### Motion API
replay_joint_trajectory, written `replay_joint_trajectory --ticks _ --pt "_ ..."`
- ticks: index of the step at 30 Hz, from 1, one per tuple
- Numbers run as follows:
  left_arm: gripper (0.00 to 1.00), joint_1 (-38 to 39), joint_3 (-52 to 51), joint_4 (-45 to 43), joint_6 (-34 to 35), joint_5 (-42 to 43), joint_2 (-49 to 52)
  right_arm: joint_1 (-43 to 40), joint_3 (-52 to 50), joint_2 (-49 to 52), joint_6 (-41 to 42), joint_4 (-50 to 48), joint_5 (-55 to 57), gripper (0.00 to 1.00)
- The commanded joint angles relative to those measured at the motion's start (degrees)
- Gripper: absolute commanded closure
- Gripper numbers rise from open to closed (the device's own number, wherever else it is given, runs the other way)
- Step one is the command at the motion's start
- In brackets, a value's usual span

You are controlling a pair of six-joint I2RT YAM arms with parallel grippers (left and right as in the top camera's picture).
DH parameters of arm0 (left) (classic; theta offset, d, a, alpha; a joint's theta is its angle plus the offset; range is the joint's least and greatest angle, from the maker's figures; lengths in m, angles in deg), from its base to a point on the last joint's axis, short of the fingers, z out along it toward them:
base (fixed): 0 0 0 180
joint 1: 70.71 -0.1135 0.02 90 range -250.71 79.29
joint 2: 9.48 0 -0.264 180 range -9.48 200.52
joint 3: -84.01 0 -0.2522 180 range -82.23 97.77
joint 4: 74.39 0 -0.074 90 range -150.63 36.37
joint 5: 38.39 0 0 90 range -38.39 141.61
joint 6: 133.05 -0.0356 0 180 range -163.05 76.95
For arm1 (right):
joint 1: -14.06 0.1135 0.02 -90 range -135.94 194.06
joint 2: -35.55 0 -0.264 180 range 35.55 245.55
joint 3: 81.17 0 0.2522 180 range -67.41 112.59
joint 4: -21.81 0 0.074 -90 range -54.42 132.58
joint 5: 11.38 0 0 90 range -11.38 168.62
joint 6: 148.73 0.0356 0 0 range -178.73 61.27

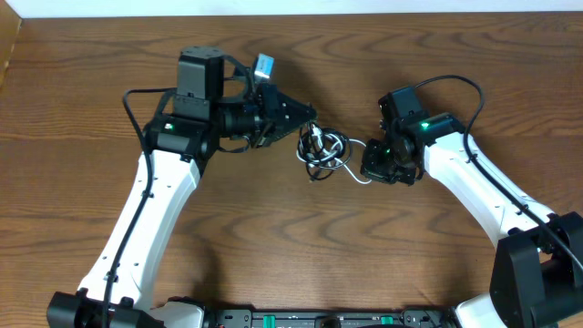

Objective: Untangle cables

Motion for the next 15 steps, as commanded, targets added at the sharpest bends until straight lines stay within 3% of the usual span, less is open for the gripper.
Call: replay_joint_trajectory --ticks 1,4,8,11,15 --pt "0.93 -2.40 0.24 1.66 -2.64 0.00 -0.28 0.20 -0.20 0.35 -0.22 1.38 5.25 0.98" --pt "0.92 -4.87 0.24 9.75 -6.71 -7.23 -0.28 -0.46 -0.20 0.31 0.04 3.54 7.21 0.98" --pt "0.92 -7.50 0.24 26.80 -8.94 -32.68 -0.28 -1.92 -0.20 -1.18 0.83 4.94 8.35 0.98" --pt "0.93 -8.07 0.24 34.91 -8.94 -47.58 -0.24 -3.82 -0.17 -4.48 0.74 5.03 8.35 0.98" --pt "0.92 -8.09 0.24 39.43 -8.94 -56.24 -0.26 -7.91 -0.17 -11.34 -0.70 5.03 9.01 0.98"
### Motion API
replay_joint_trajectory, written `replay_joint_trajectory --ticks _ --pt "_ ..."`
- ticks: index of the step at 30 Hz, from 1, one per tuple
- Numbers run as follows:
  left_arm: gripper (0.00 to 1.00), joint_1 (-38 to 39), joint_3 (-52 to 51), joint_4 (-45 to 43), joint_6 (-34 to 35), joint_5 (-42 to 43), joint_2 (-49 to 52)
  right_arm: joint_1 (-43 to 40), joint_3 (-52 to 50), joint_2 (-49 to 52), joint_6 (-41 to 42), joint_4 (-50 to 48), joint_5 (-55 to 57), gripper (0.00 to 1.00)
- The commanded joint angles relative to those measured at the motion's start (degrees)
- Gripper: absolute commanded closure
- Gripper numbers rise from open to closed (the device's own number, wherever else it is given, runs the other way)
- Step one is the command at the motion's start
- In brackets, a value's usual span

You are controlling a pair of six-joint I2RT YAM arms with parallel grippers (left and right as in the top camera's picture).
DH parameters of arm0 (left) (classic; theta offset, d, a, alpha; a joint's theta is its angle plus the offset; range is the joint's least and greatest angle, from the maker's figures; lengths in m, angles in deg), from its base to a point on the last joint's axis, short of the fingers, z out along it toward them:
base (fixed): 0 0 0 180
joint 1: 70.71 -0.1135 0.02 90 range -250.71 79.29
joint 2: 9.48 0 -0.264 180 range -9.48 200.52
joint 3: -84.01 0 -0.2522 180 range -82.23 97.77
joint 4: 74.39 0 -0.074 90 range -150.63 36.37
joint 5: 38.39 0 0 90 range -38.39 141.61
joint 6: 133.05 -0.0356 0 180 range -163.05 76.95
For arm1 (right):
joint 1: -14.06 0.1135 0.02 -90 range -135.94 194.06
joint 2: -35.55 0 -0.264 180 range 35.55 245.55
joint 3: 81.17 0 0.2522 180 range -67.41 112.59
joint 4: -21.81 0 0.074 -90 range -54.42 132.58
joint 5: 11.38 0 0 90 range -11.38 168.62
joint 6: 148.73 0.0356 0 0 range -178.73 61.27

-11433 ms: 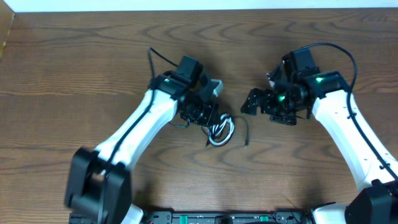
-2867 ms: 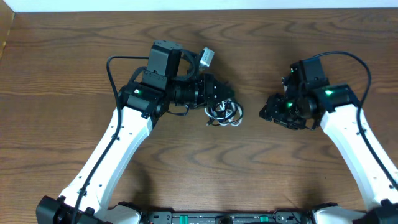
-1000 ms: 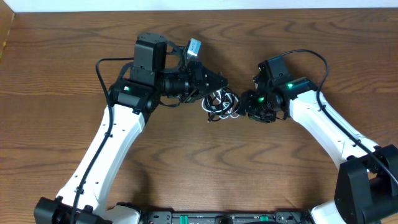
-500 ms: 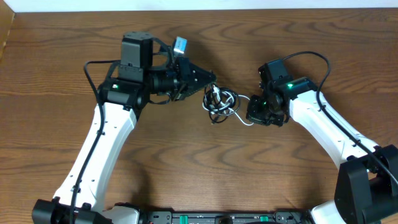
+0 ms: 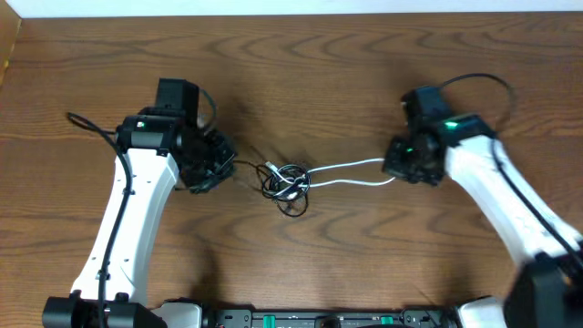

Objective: Untangle cables

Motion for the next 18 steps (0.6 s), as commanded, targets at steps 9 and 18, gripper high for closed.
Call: replay_joint_trajectory --ticks 9,18 --pt "0.92 -0.42 0.52 2.32 -0.61 -22.71 -0.24 -11.56 0.02 -25.24 -0.68 3.28 18.88 0.98" --pt "0.93 -0.39 0.52 3.21 5.88 -27.36 -0.24 -21.81 0.02 -36.06 -0.70 8.55 25.31 0.98"
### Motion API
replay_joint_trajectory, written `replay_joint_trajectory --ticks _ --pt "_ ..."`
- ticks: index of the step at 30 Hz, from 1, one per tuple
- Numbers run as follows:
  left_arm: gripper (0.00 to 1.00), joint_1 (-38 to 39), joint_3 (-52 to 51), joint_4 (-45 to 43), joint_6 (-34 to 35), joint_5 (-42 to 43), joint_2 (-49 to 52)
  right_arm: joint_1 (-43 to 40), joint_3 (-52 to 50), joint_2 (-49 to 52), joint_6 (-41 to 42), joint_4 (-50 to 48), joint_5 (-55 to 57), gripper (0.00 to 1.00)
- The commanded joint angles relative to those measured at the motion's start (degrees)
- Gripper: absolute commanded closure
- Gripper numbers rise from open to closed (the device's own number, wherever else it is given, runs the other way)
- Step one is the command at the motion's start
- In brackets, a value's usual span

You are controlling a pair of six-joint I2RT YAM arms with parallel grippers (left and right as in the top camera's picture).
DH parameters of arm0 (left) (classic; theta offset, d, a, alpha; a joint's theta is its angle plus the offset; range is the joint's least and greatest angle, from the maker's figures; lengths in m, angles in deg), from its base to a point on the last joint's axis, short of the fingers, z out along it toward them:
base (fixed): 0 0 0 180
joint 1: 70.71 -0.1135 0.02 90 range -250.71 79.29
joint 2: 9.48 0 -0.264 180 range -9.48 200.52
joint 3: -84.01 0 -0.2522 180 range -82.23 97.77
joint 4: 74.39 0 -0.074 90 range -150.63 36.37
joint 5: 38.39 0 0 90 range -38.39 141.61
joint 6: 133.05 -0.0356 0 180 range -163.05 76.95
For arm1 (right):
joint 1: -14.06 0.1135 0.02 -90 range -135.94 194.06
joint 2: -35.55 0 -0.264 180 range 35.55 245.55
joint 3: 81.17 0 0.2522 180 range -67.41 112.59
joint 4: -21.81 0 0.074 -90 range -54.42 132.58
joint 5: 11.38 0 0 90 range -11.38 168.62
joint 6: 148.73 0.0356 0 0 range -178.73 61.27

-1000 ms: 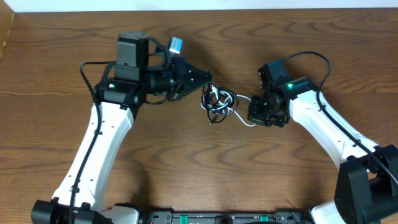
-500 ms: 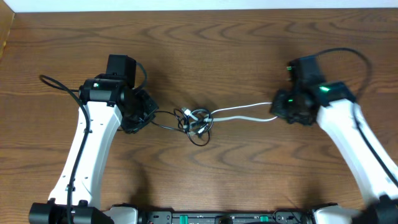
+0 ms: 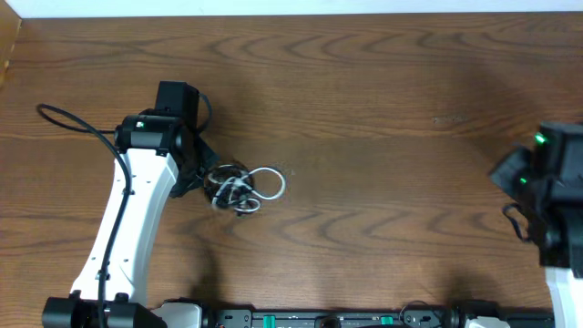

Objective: Untangle cables

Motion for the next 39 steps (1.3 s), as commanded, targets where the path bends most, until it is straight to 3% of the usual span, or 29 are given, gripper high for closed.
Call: replay_joint_trajectory --ticks 1,3,5,8,11,14,18,22,28,32,39 --pt "0.92 -0.35 0.52 0.22 3.10 -3.21 -0.22 -3.41 0.04 -1.60 -0.55 1.55 1.86 0.98" --pt "0.93 -0.35 0.52 -0.35 2.51 1.16 -0.22 -4.11 0.04 -1.60 -2.32 1.86 -2.49 0.98" --pt "0.93 -0.28 0.52 -2.99 -3.85 9.75 -0.22 -4.07 0.02 -0.94 -4.50 1.75 -7.41 0.99" --pt "0.93 -0.17 0.52 -8.35 -15.45 28.20 -0.26 -4.02 0.02 0.59 -4.63 1.57 -13.00 0.92" --pt "0.92 -0.17 0.52 -13.53 -22.40 48.19 -0.26 -3.96 0.02 2.89 -6.19 1.18 -19.67 0.87" --pt "0.92 -0.17 0.52 -19.45 -25.99 66.66 -0.28 -3.45 0.02 5.53 -9.60 1.11 -27.21 0.81" --pt "0.92 -0.17 0.57 -34.75 -23.50 92.28 -0.28 -2.58 0.02 9.38 -13.51 1.14 -34.29 0.75" --pt "0.93 -0.11 0.81 -46.80 -9.20 93.09 -1.11 -1.18 0.02 13.22 -14.67 0.83 -39.10 0.63" --pt "0.92 0.09 0.81 -56.52 0.44 92.72 -3.67 3.02 0.02 17.35 -16.13 -1.70 -43.30 0.39" --pt "0.93 0.24 0.81 -57.22 3.65 89.74 -5.51 6.88 0.02 19.17 -16.13 -4.66 -45.83 0.22" --pt "0.92 3.21 0.81 -57.20 5.68 86.25 -6.91 15.39 0.02 20.68 -16.13 -13.29 -50.51 0.11"
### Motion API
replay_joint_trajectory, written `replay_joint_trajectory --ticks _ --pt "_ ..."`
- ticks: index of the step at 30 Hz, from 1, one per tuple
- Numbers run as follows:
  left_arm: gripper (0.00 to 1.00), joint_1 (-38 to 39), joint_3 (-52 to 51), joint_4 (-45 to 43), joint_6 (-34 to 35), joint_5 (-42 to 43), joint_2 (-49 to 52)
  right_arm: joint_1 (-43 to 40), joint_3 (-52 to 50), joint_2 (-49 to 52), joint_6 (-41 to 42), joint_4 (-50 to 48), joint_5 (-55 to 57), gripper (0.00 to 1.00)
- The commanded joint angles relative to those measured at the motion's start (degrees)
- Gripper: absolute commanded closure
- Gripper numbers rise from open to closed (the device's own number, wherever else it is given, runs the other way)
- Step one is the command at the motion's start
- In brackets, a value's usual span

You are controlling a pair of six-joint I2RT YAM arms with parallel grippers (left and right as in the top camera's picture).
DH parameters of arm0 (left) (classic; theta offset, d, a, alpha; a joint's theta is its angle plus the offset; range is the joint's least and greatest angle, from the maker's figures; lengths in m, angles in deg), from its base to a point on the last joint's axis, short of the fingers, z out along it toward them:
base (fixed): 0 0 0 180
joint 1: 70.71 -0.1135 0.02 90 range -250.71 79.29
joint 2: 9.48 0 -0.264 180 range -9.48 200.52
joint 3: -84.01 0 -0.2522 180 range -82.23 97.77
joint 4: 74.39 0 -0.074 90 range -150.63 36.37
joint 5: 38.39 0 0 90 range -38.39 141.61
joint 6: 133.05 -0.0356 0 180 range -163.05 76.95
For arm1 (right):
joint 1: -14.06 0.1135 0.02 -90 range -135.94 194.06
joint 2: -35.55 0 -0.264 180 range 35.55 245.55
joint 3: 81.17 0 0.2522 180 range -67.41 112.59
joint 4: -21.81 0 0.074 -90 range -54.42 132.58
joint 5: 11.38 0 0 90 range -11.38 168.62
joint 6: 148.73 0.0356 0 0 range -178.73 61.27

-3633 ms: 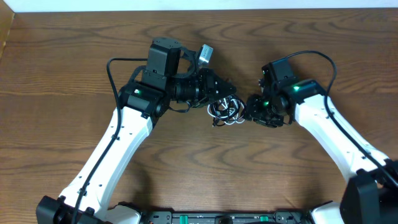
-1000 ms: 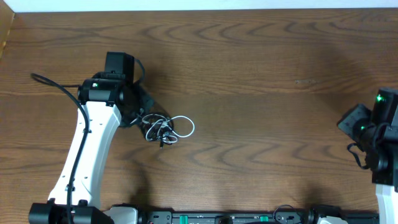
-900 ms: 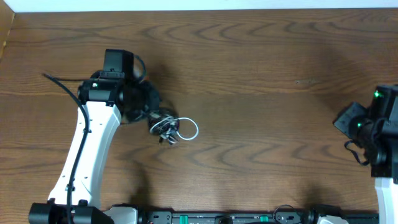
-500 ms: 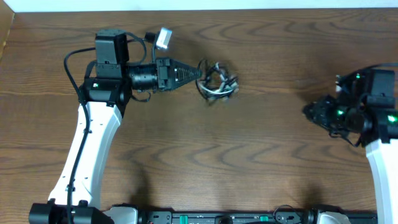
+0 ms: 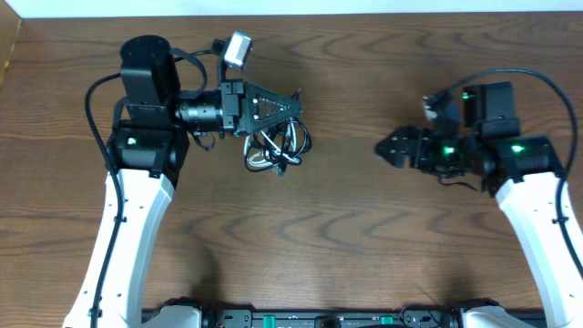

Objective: Untangle cables

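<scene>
The tangled bundle of black and white cables [image 5: 275,146] hangs in loops just below the tip of my left gripper [image 5: 296,107]. That gripper points right, left of the table's middle, and is shut on the top of the bundle. My right gripper [image 5: 384,146] points left toward the bundle from about a hand's width away. Nothing shows between its fingers, and their gap is not visible from above. No cable runs between the two grippers.
The brown wooden table [image 5: 346,255] carries nothing else. Its far edge meets a white wall strip [image 5: 291,7]. The right arm's own black cable [image 5: 537,82] loops above its wrist.
My left gripper has turned to point right and now holds the bundle further right and up. My right gripper has come in from the right edge to just right of the bundle.
Both grippers met at the bundle in the middle. Then they stood apart with a white cable stretched between them. After that the white cable lay looped back at the bundle by the left gripper, with the right gripper far right. Now the grippers face each other again.
</scene>
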Motion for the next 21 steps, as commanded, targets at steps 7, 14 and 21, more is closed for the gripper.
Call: replay_joint_trajectory --ticks 7,14,21 --pt "0.93 6.60 0.85 -0.22 4.79 -6.36 -0.92 10.88 0.07 0.55 -0.74 -11.41 -5.57 0.08" --pt "0.93 10.25 0.85 -0.22 4.79 -7.23 -0.92 14.71 0.07 0.83 -0.31 -13.79 0.61 0.13" --pt "0.93 10.23 0.85 -0.22 4.76 -7.26 -0.92 15.89 0.07 2.47 -0.24 -13.33 0.70 0.73"
